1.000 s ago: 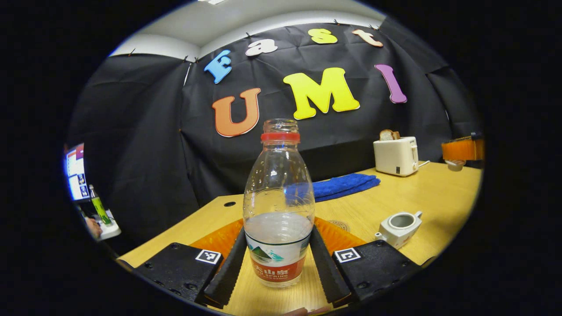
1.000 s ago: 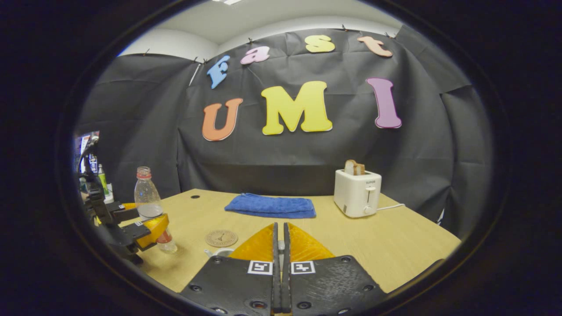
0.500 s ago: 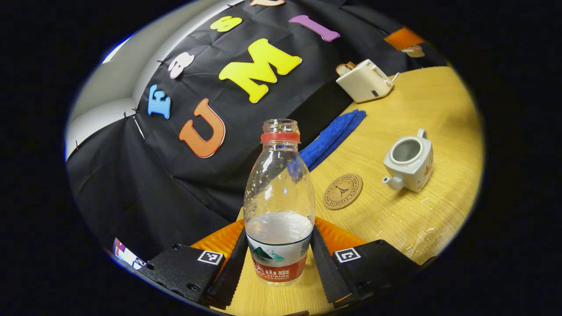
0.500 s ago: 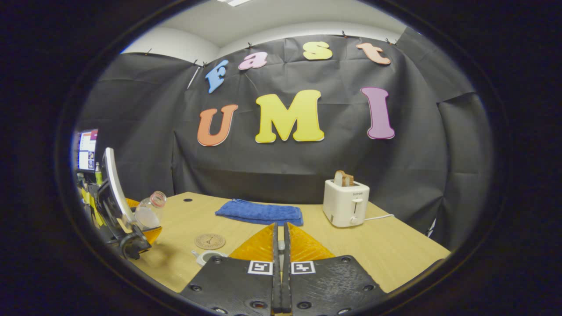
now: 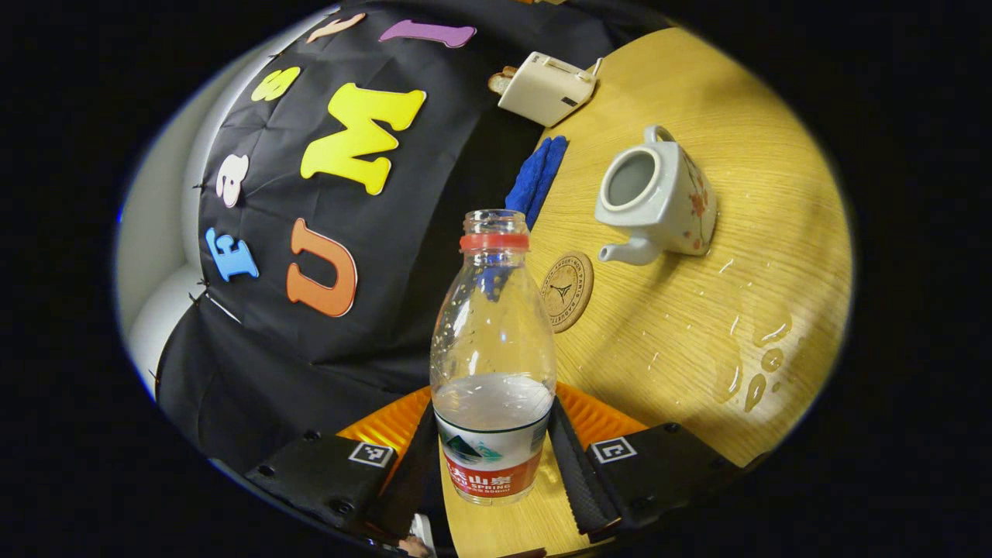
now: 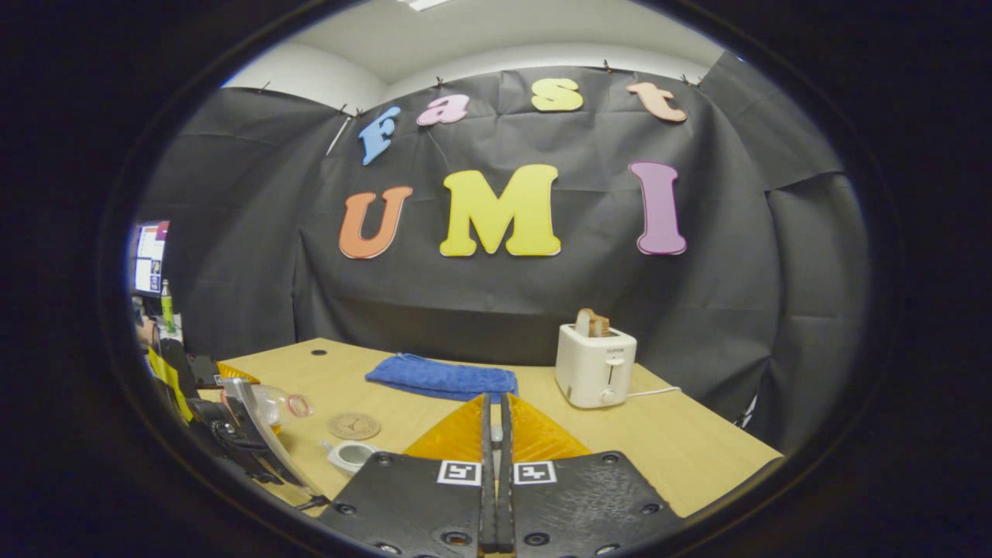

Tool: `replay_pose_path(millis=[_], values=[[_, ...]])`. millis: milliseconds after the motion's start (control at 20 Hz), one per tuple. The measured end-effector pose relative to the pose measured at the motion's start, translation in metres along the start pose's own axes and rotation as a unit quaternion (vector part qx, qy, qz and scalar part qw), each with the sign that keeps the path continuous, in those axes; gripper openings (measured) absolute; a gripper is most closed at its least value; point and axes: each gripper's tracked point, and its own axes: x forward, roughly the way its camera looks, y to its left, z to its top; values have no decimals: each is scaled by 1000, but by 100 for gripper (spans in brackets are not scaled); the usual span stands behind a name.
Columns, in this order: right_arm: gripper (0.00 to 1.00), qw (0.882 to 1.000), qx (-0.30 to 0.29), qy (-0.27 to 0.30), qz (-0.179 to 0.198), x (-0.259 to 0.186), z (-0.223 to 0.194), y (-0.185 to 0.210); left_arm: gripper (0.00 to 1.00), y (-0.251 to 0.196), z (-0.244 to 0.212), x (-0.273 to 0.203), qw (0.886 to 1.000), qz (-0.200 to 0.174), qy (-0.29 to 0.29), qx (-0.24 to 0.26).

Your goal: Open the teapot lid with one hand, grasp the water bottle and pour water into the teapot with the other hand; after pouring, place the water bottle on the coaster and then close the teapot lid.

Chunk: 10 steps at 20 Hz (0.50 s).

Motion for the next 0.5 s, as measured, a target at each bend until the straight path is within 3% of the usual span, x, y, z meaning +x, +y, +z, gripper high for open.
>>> replay_pose_path(millis=[500], values=[[1,1000,-4,-10,-10,-3,9,-15,77,10,31,-6,985,26,4,171]])
